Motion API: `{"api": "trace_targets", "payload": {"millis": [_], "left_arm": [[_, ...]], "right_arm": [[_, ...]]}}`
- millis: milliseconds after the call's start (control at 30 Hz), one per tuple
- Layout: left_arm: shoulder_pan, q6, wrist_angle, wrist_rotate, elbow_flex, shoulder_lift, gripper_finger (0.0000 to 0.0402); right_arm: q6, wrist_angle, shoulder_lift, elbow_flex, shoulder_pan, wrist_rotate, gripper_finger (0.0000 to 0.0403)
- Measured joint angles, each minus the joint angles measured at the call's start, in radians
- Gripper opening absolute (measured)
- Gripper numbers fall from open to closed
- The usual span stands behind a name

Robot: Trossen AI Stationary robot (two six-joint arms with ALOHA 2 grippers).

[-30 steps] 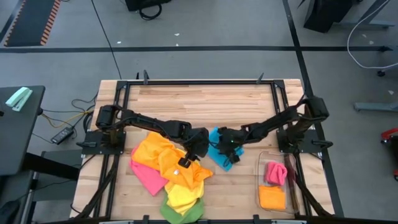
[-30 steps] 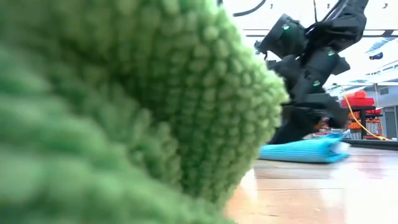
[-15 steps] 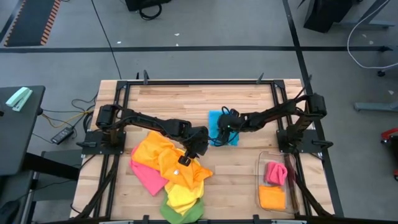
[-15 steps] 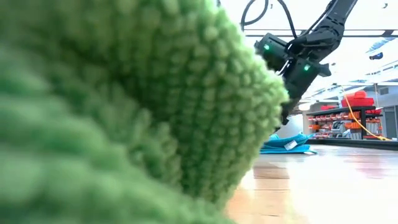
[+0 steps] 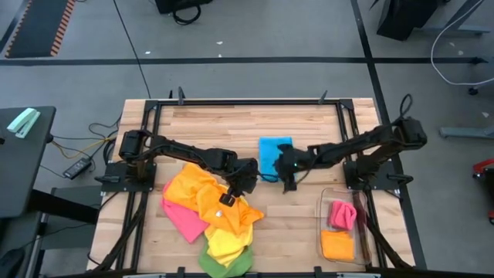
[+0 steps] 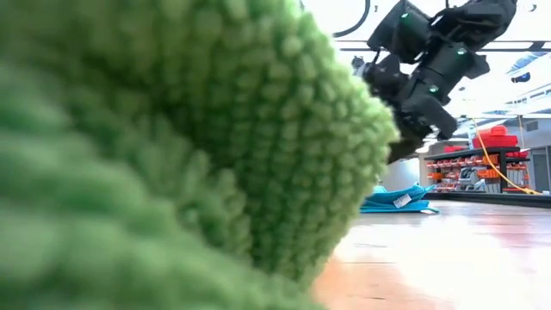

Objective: Fold microfiber towels
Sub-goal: Fold the blue towel

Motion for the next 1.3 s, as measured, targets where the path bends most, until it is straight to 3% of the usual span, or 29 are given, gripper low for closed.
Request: {"api": "trace_targets", "payload": {"millis": [167, 433, 733, 900, 1133, 1300], "left_arm": [[0.000, 0.008, 0.025, -0.020, 0.000, 0.000, 0.0094], [0.000, 0.012, 0.038, -0.025, 0.000, 0.000, 0.0092], [0.000, 0.027, 0.036, -0.025, 0.000, 0.000, 0.0085], [0.000, 0.029, 0.046, -0.025, 0.000, 0.000, 0.0088], [0.000, 0.037, 0.063, -0.025, 0.000, 0.000, 0.0081], [0.000, 0.031, 0.075, -0.025, 0.000, 0.000, 0.0079]], "right_arm": [[-0.045, 0.035, 0.042, -0.010, 0.059, 0.016, 0.0212], [-0.118, 0.036, 0.160, -0.008, 0.107, 0.159, 0.0223], [-0.144, 0.013, 0.159, -0.007, 0.097, 0.199, 0.0182], [-0.135, 0.000, 0.157, -0.007, 0.063, 0.126, 0.0135], [-0.121, -0.003, 0.157, -0.007, 0.046, 0.020, 0.0026], [-0.026, 0.011, 0.162, 0.011, 0.047, -0.136, 0.0009]]}}
